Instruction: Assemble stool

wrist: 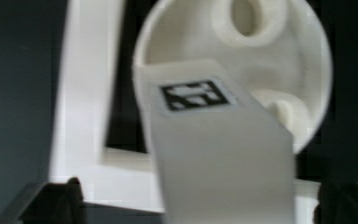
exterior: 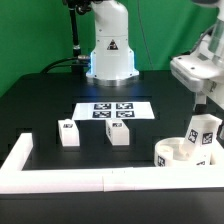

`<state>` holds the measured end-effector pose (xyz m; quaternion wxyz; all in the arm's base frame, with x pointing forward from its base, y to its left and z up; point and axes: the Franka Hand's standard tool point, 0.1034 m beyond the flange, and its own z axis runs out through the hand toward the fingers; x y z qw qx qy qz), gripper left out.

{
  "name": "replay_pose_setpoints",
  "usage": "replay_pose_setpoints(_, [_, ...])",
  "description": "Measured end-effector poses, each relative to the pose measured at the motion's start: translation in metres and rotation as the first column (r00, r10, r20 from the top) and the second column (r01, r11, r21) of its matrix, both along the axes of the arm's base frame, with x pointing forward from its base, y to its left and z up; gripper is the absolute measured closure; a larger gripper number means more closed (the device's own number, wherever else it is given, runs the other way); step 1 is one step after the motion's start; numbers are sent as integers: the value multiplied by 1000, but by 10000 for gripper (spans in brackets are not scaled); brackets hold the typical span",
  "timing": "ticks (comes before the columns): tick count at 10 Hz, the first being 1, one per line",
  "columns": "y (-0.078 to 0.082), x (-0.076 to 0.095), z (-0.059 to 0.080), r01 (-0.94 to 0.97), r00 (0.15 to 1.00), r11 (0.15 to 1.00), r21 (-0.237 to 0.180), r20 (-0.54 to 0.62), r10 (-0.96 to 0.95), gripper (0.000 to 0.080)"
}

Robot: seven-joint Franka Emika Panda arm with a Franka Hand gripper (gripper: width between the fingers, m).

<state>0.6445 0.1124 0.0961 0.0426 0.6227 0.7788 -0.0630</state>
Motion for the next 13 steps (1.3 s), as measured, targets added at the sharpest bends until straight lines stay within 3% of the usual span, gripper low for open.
replay_pose_setpoints(2, [-21,0,-5,12,1000,1000,11,6,-12,150])
replay_pose_setpoints(5, [-11,-9,-18,42,999,999,-7,-4,-42,150])
replay_pose_setpoints(8, [-7,-11,-20,54,999,999,-5,-2,-55,150])
replay_pose_setpoints(9, [-8,-11,-20,56,998,998,-5,-2,-56,290])
replay_pose_setpoints(10, [-8,-11,-20,74,997,997,-5,0,-74,290])
replay_pose_setpoints(11, [-8,-11,-20,75,997,997,-5,0,-75,429])
replay_pose_setpoints(13, [-9,-11,-20,162,987,987,-5,13,-162,464])
